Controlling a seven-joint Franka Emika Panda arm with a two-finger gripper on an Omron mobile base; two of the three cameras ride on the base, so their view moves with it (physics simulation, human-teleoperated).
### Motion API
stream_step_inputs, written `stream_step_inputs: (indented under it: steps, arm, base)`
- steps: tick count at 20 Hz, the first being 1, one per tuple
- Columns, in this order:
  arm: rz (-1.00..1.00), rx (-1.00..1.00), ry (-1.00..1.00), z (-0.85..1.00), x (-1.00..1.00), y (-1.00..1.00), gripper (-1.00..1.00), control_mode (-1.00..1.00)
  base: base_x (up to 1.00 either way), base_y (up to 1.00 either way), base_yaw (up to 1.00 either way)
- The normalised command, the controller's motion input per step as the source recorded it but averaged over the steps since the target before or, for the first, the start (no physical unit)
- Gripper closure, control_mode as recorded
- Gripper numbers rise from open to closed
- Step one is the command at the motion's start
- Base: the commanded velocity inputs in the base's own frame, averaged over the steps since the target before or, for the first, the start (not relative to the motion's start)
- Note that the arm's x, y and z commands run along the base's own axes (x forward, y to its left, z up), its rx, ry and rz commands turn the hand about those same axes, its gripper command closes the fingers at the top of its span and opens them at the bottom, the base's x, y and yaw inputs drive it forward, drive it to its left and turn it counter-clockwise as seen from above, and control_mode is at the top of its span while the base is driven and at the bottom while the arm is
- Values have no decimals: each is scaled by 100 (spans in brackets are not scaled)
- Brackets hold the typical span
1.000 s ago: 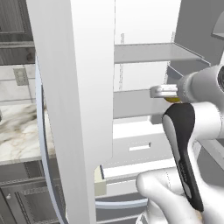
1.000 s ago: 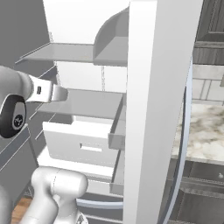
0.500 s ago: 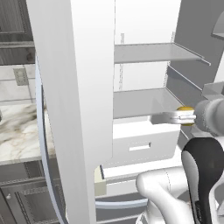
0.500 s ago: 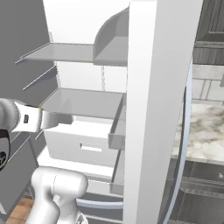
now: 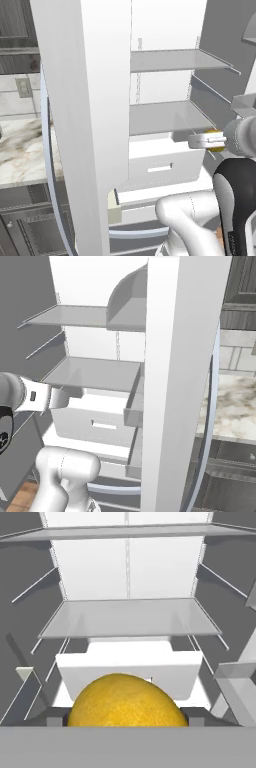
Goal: Retrieve a lemon from the fridge and place it on the cutting board with the fish.
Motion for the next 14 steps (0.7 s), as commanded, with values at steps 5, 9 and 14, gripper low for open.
stream_step_inputs:
  steps: [5, 9, 14]
  arm:
    - [-1, -2, 0, -47, 0, 0, 100, -100]
    - [-1, -4, 0, -35, 0, 0, 100, -100]
    - [0, -1, 0, -6, 0, 0, 100, -100]
  base:
    - [0, 0, 0]
    - [0, 0, 0]
    - [0, 0, 0]
